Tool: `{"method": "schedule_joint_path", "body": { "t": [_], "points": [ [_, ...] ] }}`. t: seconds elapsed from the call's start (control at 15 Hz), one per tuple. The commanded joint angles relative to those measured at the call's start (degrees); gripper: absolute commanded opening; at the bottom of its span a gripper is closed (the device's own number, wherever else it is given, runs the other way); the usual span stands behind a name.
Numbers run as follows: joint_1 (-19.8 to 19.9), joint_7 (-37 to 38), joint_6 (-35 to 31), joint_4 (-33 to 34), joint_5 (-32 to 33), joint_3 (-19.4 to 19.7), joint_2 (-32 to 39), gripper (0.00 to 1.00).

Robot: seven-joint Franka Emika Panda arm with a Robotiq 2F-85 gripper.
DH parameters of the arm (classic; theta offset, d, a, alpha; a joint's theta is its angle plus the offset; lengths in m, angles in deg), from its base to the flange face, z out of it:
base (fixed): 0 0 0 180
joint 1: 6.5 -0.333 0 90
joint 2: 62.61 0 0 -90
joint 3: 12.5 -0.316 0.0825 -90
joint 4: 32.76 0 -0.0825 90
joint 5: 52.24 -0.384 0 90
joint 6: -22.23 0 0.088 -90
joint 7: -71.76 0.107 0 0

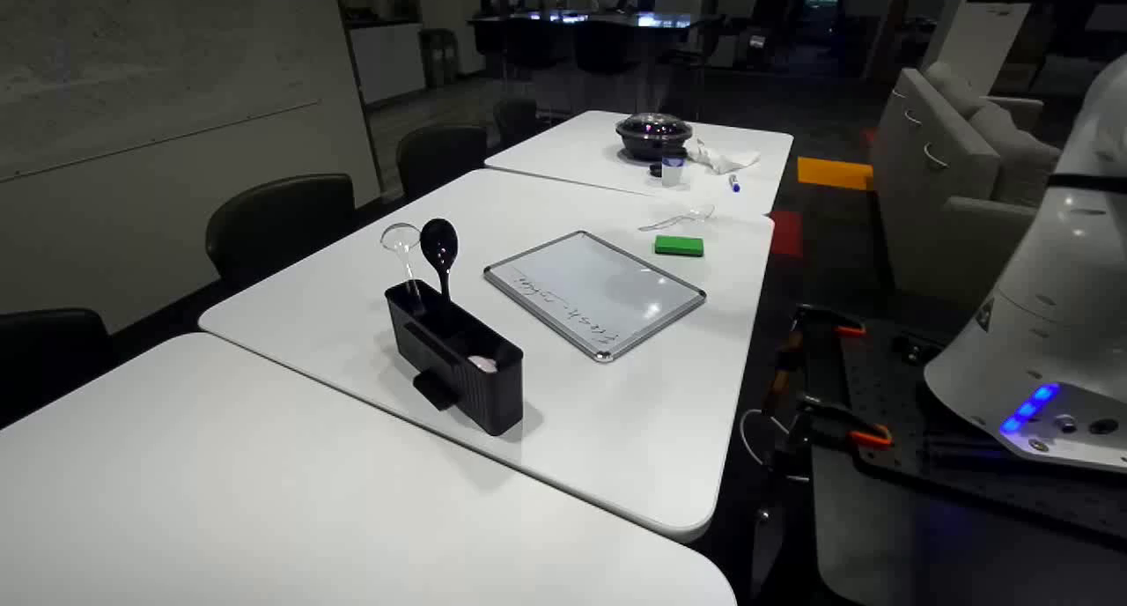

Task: Place the board straight

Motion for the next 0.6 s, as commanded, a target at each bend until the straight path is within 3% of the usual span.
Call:
{"method": "schedule_joint_path", "body": {
  "t": [0.0,0.27,0.53],
  "points": [
    [-0.05,0.00,0.16,0.13,0.00,0.03,0.02,1.00],
    [-0.05,0.00,0.16,0.13,0.00,0.03,0.02,1.00],
    [-2.32,-1.32,-0.43,-4.01,-1.53,-0.35,-0.19,1.00]
  ]
}}
